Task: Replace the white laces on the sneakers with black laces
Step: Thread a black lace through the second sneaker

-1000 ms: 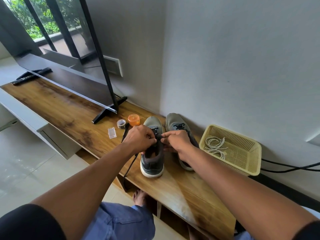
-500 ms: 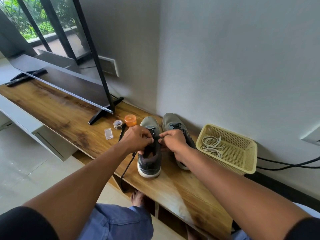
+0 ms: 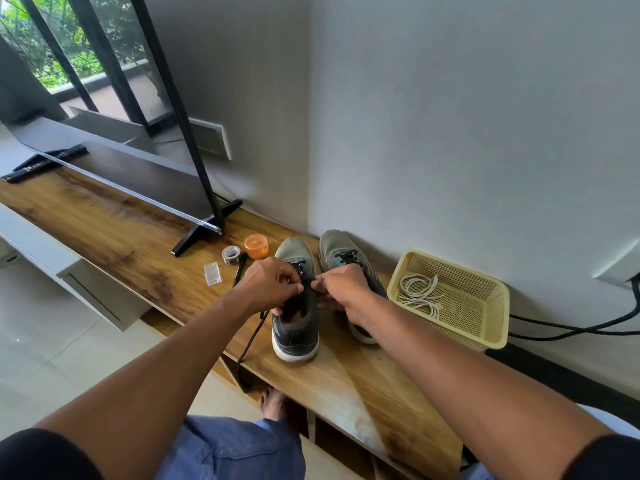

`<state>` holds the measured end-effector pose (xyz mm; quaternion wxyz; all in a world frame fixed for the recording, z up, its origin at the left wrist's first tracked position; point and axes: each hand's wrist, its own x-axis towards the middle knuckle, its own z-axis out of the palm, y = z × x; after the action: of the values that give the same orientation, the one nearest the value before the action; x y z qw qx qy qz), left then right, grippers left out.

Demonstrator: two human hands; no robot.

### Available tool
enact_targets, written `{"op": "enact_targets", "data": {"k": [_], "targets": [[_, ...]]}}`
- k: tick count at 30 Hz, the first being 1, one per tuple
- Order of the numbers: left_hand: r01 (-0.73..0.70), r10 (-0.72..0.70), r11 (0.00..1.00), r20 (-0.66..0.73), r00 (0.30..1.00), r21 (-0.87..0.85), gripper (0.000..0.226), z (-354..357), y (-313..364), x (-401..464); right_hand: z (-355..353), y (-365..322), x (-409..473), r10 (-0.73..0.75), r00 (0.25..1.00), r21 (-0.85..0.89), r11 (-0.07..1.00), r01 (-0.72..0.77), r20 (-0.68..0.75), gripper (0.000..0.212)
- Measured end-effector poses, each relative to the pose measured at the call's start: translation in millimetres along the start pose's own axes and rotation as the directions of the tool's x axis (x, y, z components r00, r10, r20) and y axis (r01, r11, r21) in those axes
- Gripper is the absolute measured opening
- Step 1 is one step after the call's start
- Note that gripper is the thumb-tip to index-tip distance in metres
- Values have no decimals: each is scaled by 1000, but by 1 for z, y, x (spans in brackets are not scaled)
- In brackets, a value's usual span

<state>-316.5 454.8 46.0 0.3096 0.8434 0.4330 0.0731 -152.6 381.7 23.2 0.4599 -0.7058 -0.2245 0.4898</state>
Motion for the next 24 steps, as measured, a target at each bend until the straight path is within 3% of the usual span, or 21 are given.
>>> {"op": "enact_targets", "data": {"k": [10, 24], "targets": [[7, -7, 999, 2, 1000, 44, 7, -4, 3, -1, 4, 5, -3, -136, 991, -80, 987, 136, 4, 15], [33, -33, 999, -3, 999, 13, 10, -5, 8, -5, 7, -5, -1, 31, 999, 27, 999, -30, -23, 8]]}}
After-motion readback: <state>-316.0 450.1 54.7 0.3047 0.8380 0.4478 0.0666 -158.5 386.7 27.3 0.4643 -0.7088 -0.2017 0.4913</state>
